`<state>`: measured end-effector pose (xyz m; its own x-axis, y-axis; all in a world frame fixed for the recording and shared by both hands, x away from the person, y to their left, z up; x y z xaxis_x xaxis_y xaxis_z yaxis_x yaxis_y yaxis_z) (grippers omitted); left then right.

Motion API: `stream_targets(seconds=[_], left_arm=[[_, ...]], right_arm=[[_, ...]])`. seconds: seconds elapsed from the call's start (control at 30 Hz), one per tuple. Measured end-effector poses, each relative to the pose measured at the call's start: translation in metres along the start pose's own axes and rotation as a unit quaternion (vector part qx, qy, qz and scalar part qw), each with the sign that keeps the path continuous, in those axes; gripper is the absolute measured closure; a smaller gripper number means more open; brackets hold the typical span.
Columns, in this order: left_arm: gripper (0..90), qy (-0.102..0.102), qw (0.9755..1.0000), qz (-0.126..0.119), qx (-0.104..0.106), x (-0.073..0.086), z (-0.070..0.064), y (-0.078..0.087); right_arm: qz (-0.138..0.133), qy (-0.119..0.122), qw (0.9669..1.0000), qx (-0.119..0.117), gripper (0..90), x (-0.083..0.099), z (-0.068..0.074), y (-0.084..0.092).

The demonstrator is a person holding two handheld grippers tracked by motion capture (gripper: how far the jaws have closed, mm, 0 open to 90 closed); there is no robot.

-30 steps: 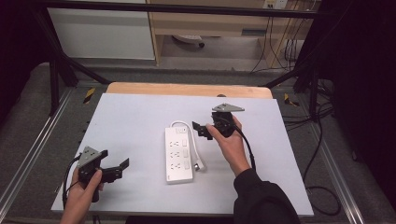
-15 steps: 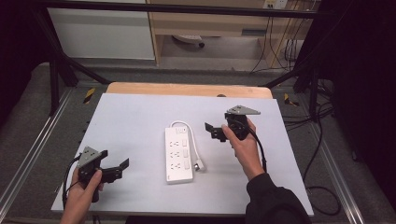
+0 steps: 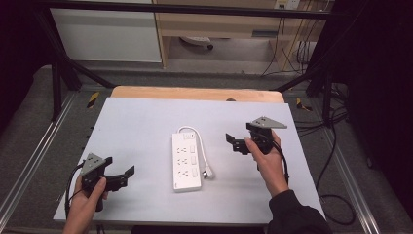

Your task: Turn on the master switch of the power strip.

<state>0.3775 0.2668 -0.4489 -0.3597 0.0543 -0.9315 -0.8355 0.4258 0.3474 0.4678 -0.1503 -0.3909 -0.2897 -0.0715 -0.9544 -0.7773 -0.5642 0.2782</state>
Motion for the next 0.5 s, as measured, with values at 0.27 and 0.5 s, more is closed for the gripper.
stream_targets(seconds=[0.27, 0.5], left_arm=[[6.8, -0.001, 1.0000, 0.000, 0.000, 0.000, 0.000, 0.001], [6.7, -0.002, 1.0000, 0.000, 0.001, 0.000, 0.000, 0.000]], right_arm=[[-0.014, -0.006, 0.9998, 0.016, 7.9, 0.010, -0.014, 0.023], [-0.028, -0.004, 0.9992, 0.030, 7.8, 0.022, -0.025, 0.043]])
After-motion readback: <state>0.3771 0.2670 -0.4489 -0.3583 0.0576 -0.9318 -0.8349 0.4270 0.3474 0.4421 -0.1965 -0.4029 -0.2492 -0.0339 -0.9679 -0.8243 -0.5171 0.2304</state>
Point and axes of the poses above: each handheld gripper's, and its own axes: y roughly backward along the jaws, x roughly out of its underside, z roughly to its left, the point moved 6 cm from there along -y, roughly forward along the jaws, and after that the axes turned 8 degrees about -z, right-handed, at the moved point
